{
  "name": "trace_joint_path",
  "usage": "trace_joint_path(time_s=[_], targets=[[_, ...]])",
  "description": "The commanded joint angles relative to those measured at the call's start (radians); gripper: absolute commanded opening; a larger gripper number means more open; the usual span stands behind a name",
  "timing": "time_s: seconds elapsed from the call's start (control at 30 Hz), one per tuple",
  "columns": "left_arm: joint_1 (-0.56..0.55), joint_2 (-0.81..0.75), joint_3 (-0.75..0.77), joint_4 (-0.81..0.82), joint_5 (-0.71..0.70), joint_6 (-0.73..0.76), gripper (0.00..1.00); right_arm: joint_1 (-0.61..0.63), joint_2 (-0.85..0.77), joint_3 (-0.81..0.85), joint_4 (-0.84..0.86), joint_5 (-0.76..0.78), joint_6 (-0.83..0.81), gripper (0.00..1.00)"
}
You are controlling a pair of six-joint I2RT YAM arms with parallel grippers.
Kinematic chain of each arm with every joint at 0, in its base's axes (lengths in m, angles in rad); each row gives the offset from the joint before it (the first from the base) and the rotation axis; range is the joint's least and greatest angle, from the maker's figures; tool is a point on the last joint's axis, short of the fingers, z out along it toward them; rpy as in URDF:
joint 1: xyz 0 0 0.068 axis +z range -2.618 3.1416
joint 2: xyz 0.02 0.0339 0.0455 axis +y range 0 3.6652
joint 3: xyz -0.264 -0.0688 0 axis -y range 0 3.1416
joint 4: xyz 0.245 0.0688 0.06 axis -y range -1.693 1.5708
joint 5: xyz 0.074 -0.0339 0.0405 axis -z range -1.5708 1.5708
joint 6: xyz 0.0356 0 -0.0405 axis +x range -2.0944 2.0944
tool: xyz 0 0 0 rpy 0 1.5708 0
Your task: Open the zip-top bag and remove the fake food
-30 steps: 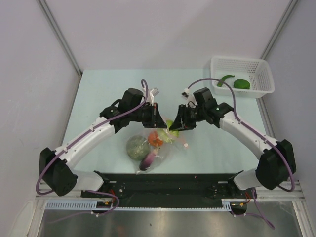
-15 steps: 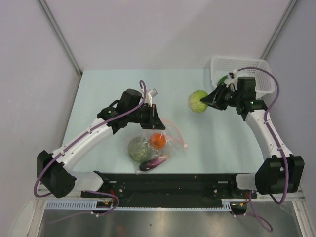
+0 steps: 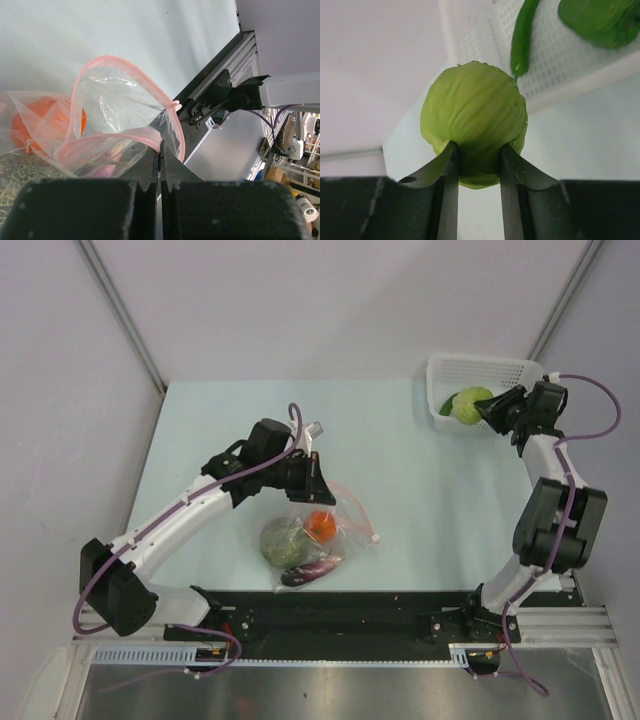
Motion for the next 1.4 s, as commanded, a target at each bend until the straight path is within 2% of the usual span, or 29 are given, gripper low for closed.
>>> trace_joint_path(time_s=[0.0,0.1,0.2,0.27,0.33,0.37,0.4,0.5,0.73,0.9,1.0,1.13,1.27,1.37], targets=[[0.004,0.022,0.071,0.014,0.046,0.034,0.0,-0.012,0.173,0.179,0.127,0.043,0.046,0.27],[0.004,0.034,0.075,0.024,0.069,0.022,0.0,-0.01,0.279,0.314,0.089,0.066,0.017,0.29],[0.004,0.026,0.06,0.043,0.075,0.002,0.0,-0.002,0.396,0.505,-0.06,0.092,-0.044,0.33],[0.004,0.025,0.054,0.052,0.069,-0.004,0.0,0.001,0.442,0.615,-0.094,0.094,-0.065,0.37],[0.004,0.026,0.057,0.049,0.06,-0.006,0.0,0.001,0.528,0.706,-0.206,0.098,-0.086,0.45],[0.004,0.029,0.065,0.044,0.06,-0.006,0.0,0.002,0.562,0.808,-0.256,0.098,-0.094,0.49],[0.004,0.031,0.068,0.041,0.059,-0.009,0.0,0.002,0.586,0.844,-0.325,0.098,-0.109,0.56],[0.003,0.022,0.068,0.05,0.048,-0.023,0.0,0.007,0.635,0.898,-0.373,0.103,-0.128,0.64],[0.001,0.029,0.088,0.041,0.046,-0.04,0.0,0.005,0.646,0.897,-0.433,0.094,-0.157,0.79],[0.003,0.028,0.102,0.029,0.031,-0.037,0.0,0.005,0.634,0.944,-0.539,0.095,-0.187,0.81],[0.003,0.011,0.089,0.03,0.025,-0.043,0.0,0.03,0.539,0.903,-0.608,0.118,-0.209,0.81],[0.003,0.002,0.088,0.038,0.017,-0.041,0.0,0.094,0.329,0.689,-0.588,0.112,-0.23,0.81],[0.003,0.005,0.086,0.052,0.016,-0.037,0.0,0.163,0.131,0.391,-0.527,0.011,-0.183,0.77],[0.003,0.02,0.118,0.017,0.02,-0.03,0.0,0.243,0.013,0.275,-0.578,-0.023,-0.157,0.72]])
